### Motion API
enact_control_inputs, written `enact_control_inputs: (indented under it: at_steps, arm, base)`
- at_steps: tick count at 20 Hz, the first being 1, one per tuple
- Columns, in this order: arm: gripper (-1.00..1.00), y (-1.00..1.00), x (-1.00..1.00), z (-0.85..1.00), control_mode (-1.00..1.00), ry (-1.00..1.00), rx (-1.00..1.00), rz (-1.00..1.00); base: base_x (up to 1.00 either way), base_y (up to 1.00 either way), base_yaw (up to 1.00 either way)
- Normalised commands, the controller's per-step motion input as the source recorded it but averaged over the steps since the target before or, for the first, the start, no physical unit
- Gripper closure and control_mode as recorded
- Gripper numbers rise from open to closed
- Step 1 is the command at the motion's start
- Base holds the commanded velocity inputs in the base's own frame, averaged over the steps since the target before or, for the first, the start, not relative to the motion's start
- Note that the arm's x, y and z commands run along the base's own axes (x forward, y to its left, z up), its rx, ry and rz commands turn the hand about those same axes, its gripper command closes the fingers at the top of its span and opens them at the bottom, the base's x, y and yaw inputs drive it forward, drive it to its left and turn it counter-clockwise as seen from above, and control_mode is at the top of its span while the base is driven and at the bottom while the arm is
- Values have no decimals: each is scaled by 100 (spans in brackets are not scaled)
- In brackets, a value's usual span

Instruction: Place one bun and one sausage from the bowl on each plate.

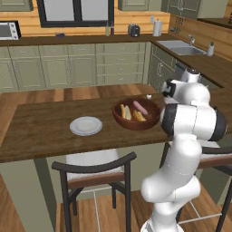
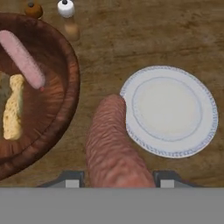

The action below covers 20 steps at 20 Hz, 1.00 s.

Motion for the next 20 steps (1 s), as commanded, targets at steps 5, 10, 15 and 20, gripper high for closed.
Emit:
enact_control_inputs:
  at_steps: [5, 10, 15, 20]
  arm:
    - [100, -63, 17, -19, -100, 0, 0, 13]
    - [100, -54, 13, -33, -100, 4, 0, 25]
    - [100, -18, 26, -39, -100, 2, 0, 13]
    - [100, 0, 38, -32, -100, -11, 0, 0]
  base:
    - [0, 0, 0]
    - [0, 0, 0]
    - [0, 0, 0]
    - [0, 0, 0]
